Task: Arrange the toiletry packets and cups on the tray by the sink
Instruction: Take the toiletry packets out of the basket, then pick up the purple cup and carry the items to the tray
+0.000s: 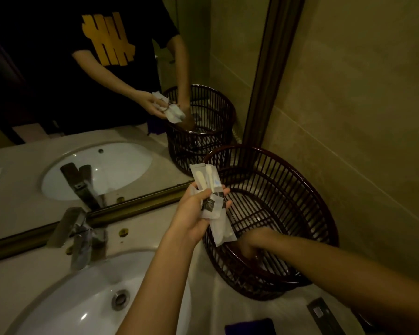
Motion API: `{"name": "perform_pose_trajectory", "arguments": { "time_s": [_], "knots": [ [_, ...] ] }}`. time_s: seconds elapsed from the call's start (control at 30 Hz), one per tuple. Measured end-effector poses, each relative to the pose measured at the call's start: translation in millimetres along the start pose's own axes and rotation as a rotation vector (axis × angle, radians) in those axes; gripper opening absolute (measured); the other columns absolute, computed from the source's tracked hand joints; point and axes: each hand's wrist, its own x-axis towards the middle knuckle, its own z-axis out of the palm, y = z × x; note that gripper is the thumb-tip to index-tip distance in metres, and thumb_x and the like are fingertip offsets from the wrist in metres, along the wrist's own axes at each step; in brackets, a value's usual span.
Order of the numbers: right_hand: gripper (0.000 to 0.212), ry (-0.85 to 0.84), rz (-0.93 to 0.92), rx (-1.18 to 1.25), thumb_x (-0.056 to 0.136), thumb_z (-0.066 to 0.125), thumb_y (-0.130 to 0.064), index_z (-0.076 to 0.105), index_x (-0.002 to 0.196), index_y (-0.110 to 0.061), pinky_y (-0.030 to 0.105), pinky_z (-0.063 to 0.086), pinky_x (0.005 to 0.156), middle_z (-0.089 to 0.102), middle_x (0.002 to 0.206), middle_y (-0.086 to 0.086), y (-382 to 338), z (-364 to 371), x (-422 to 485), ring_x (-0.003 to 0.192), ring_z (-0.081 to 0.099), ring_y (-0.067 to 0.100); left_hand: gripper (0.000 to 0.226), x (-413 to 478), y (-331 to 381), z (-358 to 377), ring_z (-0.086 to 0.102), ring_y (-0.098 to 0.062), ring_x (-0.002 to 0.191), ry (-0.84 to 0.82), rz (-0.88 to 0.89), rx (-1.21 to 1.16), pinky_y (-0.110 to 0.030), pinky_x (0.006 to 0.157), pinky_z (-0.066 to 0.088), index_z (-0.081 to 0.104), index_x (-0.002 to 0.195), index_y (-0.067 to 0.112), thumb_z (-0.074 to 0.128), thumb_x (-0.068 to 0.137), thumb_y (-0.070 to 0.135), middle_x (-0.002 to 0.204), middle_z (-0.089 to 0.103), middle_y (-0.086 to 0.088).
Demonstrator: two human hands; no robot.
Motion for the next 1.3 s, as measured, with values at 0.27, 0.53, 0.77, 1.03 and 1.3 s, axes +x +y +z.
{"name": "perform_pose_trajectory", "arguments": {
  "time_s": [0.27,0.53,0.77,1.03,1.3],
  "knots": [
    [0.064,0.259,-0.074,0.284,0.068,0.087,-0.027,0.043,0.113,-0.028,0.039,0.062,0.074,0.059,0.12,0.004,41,-44,-49,0.099,0.064,0.023,0.042,-2,0,4,0.071,-0.031,0.108,0.036,-0.015,0.012,-0.047,0.078,0.061,0.043,0.141,0.013,0.044,0.101,-0.001,0.129,0.064,-0.026],
    [0.053,0.845,-0.403,0.61,0.069,0.088,-0.036,0.051,0.103,-0.021,0.037,0.057,0.071,0.063,0.106,0.004,53,-67,-120,0.09,0.064,0.021,0.039,-3,1,3,0.068,-0.031,0.115,0.037,-0.043,0.001,-0.044,0.077,0.063,0.049,0.138,0.013,0.046,0.1,0.003,0.134,0.062,-0.024],
    [0.048,0.981,-0.742,0.834,0.075,0.087,-0.032,0.051,0.105,-0.019,0.039,0.062,0.074,0.065,0.105,0.003,1,-70,-179,0.088,0.07,0.02,0.039,-25,16,-11,0.063,-0.031,0.122,0.08,0.047,0.026,-0.05,0.096,0.054,0.054,0.138,0.016,0.046,0.101,0.009,0.131,0.067,-0.017],
    [0.051,1.038,-0.891,0.809,0.067,0.089,-0.046,0.05,0.092,-0.024,0.028,0.046,0.064,0.058,0.079,-0.015,-90,-62,-183,0.067,0.053,0.0,0.044,-110,52,-62,0.063,-0.033,0.114,0.149,0.214,-0.088,-0.044,0.084,0.06,0.045,0.145,0.01,0.041,0.101,0.004,0.128,0.062,-0.022],
    [0.05,0.976,-1.013,0.749,0.068,0.088,-0.043,0.048,0.094,-0.027,0.035,0.064,0.065,0.063,0.104,-0.008,-242,-33,-190,0.083,0.075,0.012,0.042,-219,111,-162,0.065,-0.033,0.111,0.227,0.353,-0.138,-0.045,0.078,0.063,0.049,0.142,0.01,0.045,0.1,0.005,0.13,0.062,-0.024]
  ]
}}
